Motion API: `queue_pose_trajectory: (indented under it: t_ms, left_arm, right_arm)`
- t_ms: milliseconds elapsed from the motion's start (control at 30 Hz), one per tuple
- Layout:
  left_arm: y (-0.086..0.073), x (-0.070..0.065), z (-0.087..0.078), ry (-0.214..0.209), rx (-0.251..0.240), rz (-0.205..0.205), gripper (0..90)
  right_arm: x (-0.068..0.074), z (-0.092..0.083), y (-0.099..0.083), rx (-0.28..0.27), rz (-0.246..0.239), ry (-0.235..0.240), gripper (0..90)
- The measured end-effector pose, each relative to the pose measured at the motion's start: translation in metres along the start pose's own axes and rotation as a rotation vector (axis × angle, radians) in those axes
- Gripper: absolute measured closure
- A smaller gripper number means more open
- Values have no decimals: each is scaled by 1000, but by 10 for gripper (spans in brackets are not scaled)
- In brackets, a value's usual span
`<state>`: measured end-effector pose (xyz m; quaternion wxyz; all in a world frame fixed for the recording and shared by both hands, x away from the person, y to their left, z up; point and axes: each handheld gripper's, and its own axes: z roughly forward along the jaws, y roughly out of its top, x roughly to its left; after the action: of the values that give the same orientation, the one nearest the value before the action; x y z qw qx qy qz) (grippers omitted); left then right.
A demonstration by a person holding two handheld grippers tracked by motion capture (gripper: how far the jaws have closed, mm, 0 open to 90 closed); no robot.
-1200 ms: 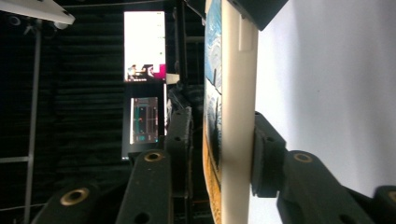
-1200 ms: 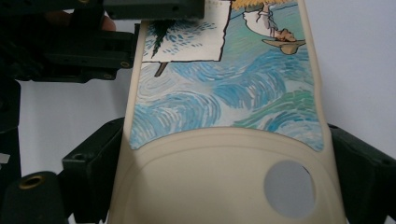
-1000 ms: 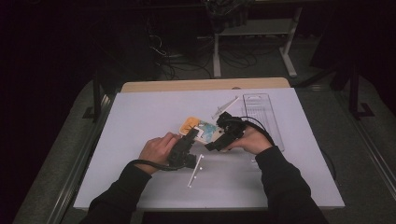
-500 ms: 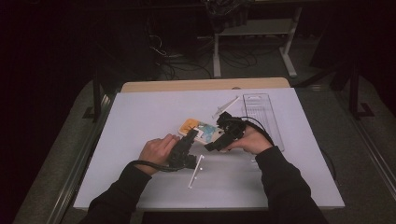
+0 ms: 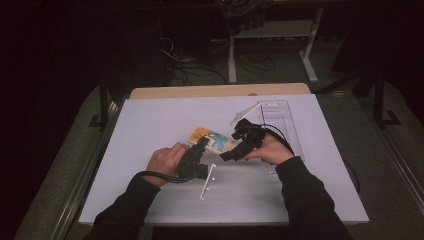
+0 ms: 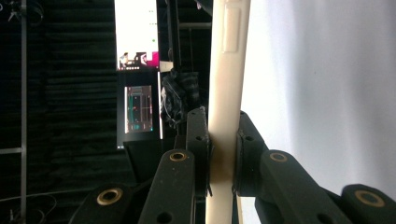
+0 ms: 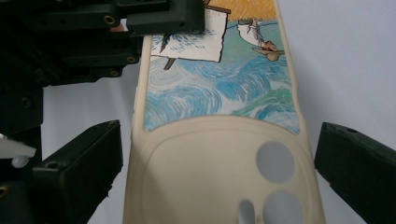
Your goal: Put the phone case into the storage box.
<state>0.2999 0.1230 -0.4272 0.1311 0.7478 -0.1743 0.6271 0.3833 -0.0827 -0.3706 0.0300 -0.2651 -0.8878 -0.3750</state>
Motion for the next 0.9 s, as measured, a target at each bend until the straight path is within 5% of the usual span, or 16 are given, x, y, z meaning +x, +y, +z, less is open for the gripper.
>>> queue_pose_trajectory:
  t_ms: [367, 900]
  left_arm:
    - [-15, 1, -2, -5, 42, -18, 798]
    - [-41, 6, -8, 1, 120, -39, 797]
  right_arm:
    - [-6, -15, -7, -30, -23, -44, 0]
    - [-9, -31, -26, -31, 5, -80, 0]
